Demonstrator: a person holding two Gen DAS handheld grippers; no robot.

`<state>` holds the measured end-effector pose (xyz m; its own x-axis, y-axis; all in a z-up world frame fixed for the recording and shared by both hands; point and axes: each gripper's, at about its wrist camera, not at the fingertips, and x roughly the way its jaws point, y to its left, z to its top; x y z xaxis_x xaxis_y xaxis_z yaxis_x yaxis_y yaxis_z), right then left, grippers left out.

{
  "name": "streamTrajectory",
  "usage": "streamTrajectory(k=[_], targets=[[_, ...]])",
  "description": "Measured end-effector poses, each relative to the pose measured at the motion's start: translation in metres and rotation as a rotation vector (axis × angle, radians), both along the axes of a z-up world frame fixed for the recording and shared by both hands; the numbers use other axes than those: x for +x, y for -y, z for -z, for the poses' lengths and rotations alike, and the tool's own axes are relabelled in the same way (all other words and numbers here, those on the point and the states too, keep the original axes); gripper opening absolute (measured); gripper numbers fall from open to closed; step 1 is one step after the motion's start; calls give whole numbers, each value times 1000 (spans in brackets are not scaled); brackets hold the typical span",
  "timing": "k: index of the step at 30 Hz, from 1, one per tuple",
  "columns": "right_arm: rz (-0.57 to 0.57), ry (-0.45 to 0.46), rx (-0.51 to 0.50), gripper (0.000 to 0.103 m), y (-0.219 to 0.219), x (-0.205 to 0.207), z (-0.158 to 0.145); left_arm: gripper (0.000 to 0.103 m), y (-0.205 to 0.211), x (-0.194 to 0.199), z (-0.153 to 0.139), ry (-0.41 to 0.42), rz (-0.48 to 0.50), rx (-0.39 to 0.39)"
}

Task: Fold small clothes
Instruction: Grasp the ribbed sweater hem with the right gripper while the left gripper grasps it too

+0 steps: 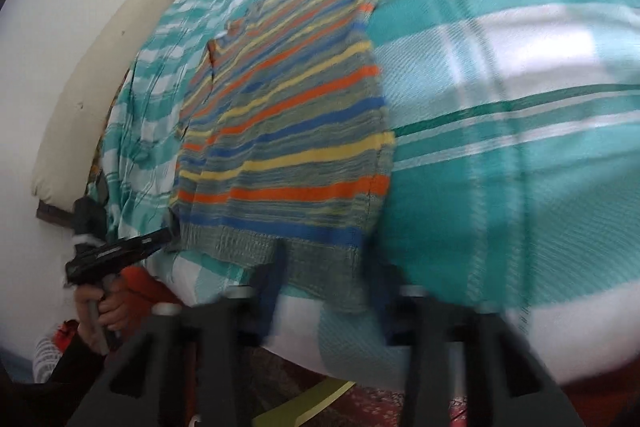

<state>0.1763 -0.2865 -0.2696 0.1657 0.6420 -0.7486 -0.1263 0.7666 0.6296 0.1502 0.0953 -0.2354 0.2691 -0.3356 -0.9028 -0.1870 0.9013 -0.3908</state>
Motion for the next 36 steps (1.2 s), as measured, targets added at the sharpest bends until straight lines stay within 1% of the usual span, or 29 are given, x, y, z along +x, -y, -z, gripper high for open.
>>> streamTrajectory(k=[2, 3, 5, 7, 8, 9, 10, 12, 13, 14, 15, 16, 17, 19, 20, 21, 22, 23, 24, 26, 27, 28, 29, 30, 31, 32, 34, 35, 36], targets=[[-13, -10, -33, 7, 0, 3, -3, 5, -3, -4, -20, 49, 25, 11], [-13, -2, -34, 6, 4, 3, -11, 5, -8, -9, -33, 76, 36, 10], [0, 10, 26, 6, 23, -1, -40, 5, -21, -18, -56, 114, 54, -15], [5, 24, 74, 6, 34, -4, -60, 5, -28, -22, -63, 124, 67, -36], [4, 28, 82, 6, 36, -5, -66, 5, -28, -21, -61, 120, 79, -44], [2, 23, 90, 6, 37, -5, -68, 6, -25, -19, -54, 104, 92, -28], [-2, 14, 82, 6, 34, -5, -63, 6, -20, -16, -41, 67, 108, 1], [-20, -31, 13, 6, 24, -3, -39, 8, -18, -10, -9, -16, 118, 67], [-28, -73, -30, 6, 18, -3, -18, 9, -21, -11, 2, -38, 101, 64], [-25, -100, -49, 6, 16, -4, -5, 11, -26, -13, 4, -32, 77, 38], [2, -121, -39, 6, 18, -7, 8, 11, -34, -18, 0, -18, 40, 8], [21, -124, -21, 6, 21, -8, 10, 11, -37, -21, -3, -15, 25, 18], [47, -126, 5, 6, 26, -10, 10, 12, -44, -26, -10, -5, -6, 62], [62, -109, 10, 6, 30, -12, 6, 12, -54, -33, -21, 20, -57, 92], [63, -106, 13, 6, 31, -13, 5, 15, -56, -37, -30, 45, -75, 109], [65, -107, 11, 6, 30, -13, 8, 26, -54, -40, -38, 76, -65, 122], [64, -104, 5, 6, 28, -13, 10, 36, -45, -45, -46, 120, -19, 144], [63, -99, -3, 6, 26, -12, 11, 55, -34, -48, -51, 149, 31, 171], [61, -89, -14, 6, 23, -11, 9, 66, -18, -51, -56, 187, 105, 230], [59, -79, -24, 6, 18, -11, 8, 72, 10, -55, -56, 253, 255, 390], [60, -76, -28, 7, 17, -9, 9, 74, 23, -52, -49, 254, 316, 477], [64, -74, -28, 7, 14, -9, 9, 74, 28, -46, -40, 233, 336, 534], [67, -73, -24, 7, 16, -9, 9, 74, 23, -40, -32, 208, 324, 552], [70, -72, -19, 7, 18, -10, 9, 74, 16, -31, -25, 178, 283, 529], [74, -70, -14, 7, 21, -11, 10, 74, 6, -23, -19, 154, 234, 468], [77, -67, -10, 6, 21, -12, 9, 71, -8, -15, -14, 128, 169, 354], [78, -64, -7, 7, 25, -13, 9, 12, -26, -12, -6, 92, 92, 157], [75, -64, -7, 7, 25, -13, 10, 1, -29, -11, -2, 62, 85, 76], [68, -67, -8, 6, 24, -12, 10, 2, -29, -14, -8, 88, 89, 66]])
